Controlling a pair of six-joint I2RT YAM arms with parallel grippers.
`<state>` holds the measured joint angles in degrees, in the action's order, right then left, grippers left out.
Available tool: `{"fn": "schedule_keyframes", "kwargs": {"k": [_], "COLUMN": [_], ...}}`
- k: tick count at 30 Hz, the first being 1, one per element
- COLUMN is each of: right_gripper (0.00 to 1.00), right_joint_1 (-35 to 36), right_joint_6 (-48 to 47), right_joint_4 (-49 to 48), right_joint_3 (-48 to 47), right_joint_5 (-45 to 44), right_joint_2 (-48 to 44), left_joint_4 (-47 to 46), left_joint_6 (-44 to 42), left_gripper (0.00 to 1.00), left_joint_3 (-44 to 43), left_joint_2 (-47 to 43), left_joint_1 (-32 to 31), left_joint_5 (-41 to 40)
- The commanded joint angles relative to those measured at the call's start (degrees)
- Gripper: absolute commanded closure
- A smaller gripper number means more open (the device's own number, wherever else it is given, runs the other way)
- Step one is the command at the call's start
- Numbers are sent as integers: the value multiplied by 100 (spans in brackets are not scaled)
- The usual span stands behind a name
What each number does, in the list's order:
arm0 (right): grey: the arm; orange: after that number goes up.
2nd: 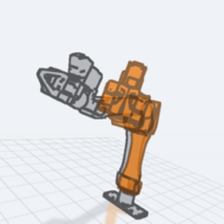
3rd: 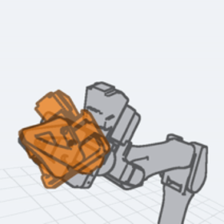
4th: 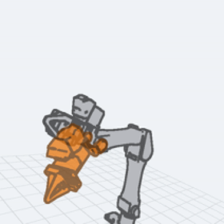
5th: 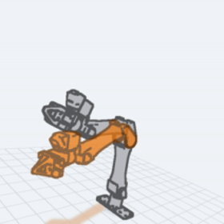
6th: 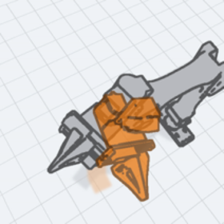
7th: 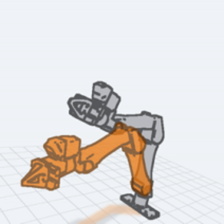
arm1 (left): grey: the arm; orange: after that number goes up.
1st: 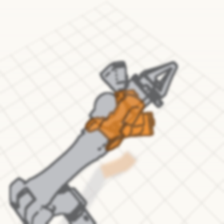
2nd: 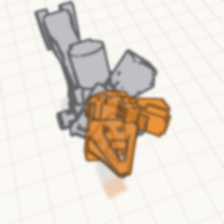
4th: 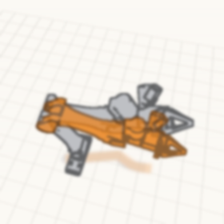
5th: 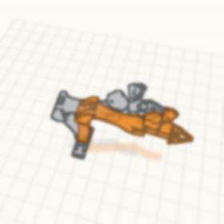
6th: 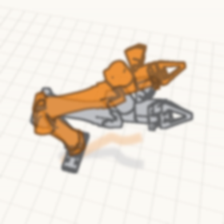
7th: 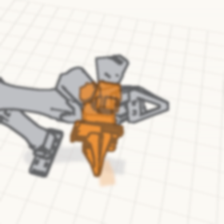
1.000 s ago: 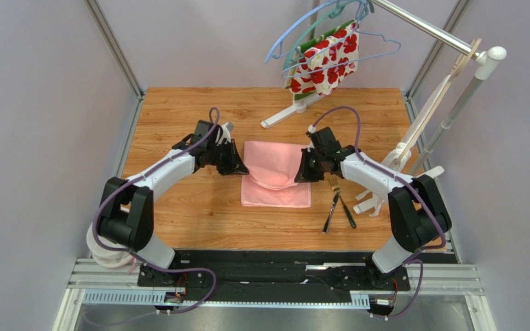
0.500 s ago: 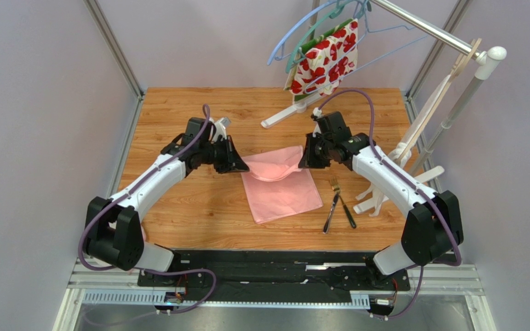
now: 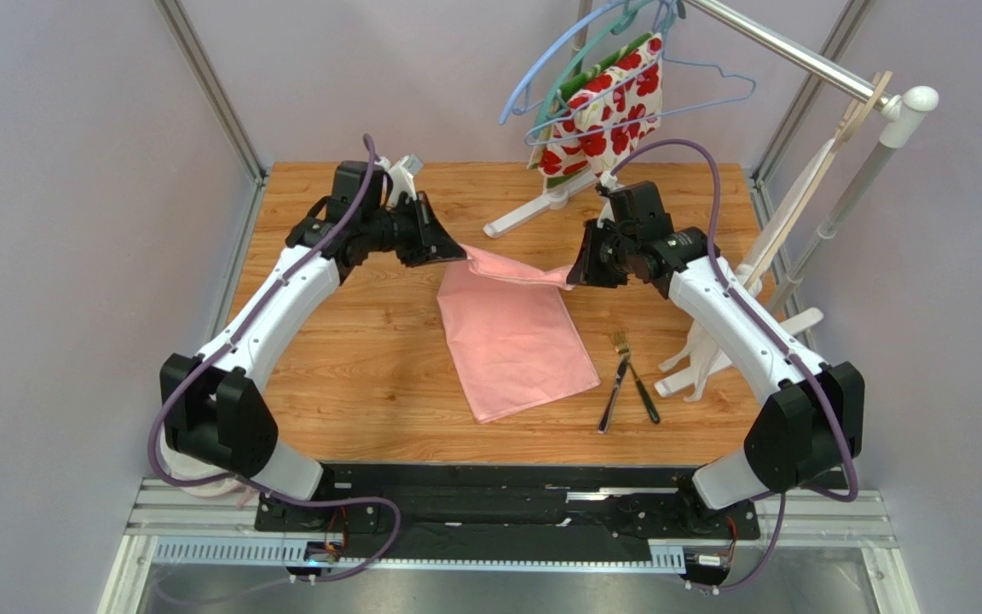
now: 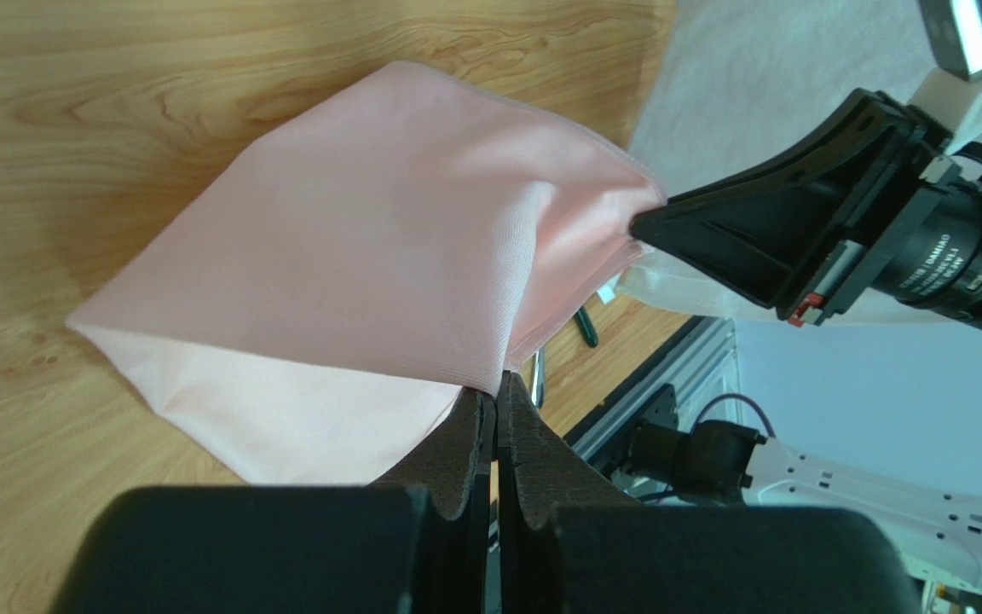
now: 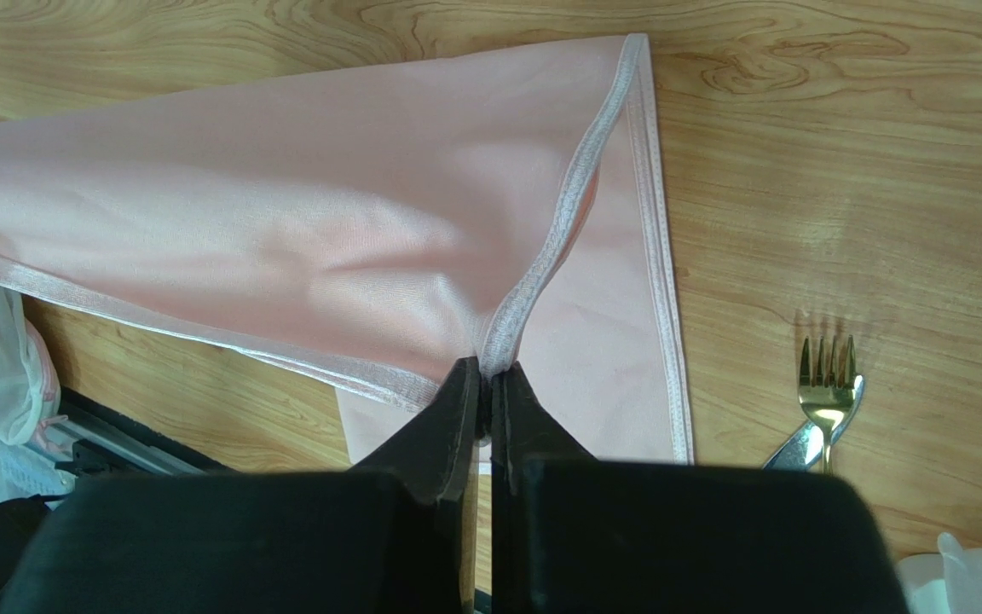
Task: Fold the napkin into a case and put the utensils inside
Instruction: Smooth out the square-folded napkin at the center of the board.
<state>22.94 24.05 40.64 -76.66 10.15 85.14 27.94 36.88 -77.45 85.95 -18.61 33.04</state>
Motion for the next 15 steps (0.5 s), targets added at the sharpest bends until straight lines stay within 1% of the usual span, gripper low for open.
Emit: {"fn": "schedule_keyframes", "kwargs": {"k": [1, 6, 8, 9, 10, 12, 13, 15], "right_gripper": [100, 100, 100, 100, 100, 100, 100, 100], "right_joint_1": [-114, -193, -202, -219, -220, -220, -220, -220], "right_joint_6": [-129, -173, -190, -191, -191, -191, -199, -182], "right_joint_4": [66, 67, 67, 58, 40, 5, -12, -39], "right_joint_3": [-288, -253, -200, -182, -121, -68, 2, 81], "right_joint_5": [30, 57, 92, 110, 136, 197, 215, 250], "right_joint_2": [-7, 11, 46, 72, 81, 99, 90, 81], "left_joint_4": [202, 343, 195, -24, -113, -323, -377, -465], "left_joint_6": [-128, -190, -50, 11, 134, 231, 327, 416], "left_gripper": [100, 100, 100, 100, 100, 100, 100, 100], "left_joint_3": [-533, -693, -395, -228, 130, 483, 798, 1090], "left_joint_2": [246, 519, 406, 326, 221, -78, -174, -438], "left_joint_1": [94, 191, 182, 182, 174, 156, 130, -19], "left_joint_5": [177, 448, 598, 633, 634, 625, 634, 599]}}
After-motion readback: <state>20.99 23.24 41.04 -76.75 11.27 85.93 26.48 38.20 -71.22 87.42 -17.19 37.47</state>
